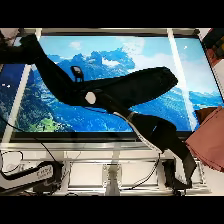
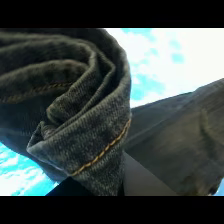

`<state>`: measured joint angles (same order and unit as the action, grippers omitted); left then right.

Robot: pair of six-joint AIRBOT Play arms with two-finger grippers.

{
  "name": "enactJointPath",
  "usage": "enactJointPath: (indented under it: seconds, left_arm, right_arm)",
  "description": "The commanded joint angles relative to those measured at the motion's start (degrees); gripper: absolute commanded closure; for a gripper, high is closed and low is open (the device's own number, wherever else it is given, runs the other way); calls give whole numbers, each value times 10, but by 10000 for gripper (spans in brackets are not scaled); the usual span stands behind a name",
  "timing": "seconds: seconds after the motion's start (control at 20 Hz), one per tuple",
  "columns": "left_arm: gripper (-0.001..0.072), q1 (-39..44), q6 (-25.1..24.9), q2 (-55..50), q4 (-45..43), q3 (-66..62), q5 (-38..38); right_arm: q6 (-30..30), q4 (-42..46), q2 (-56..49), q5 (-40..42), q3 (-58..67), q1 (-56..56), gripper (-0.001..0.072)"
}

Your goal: Fold the clothes and pants, and hang the long-sleeved shirts on hangers.

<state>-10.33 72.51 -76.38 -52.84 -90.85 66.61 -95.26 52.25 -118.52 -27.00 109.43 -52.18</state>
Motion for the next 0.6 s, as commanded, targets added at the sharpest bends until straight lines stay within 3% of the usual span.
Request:
enactJointPath:
  seconds: [0.0, 0.25, 0.35, 0.55]
  left_arm:
    - [682, 33, 1, -20, 8, 1, -16]
    - [683, 76, 8, -73, -15, 2, 70]
    - [683, 89, 18, -72, -45, 22, 81]
    - [681, 123, 38, -74, -41, 97, 80]
  right_arm:
    - [-11, 45, -13, -64, 17, -12, 684]
    - [-10, 141, 29, -277, 17, 100, 683]
    - [36, 169, 68, -347, 17, 152, 683]
    - [80, 172, 162, -417, 17, 254, 682]
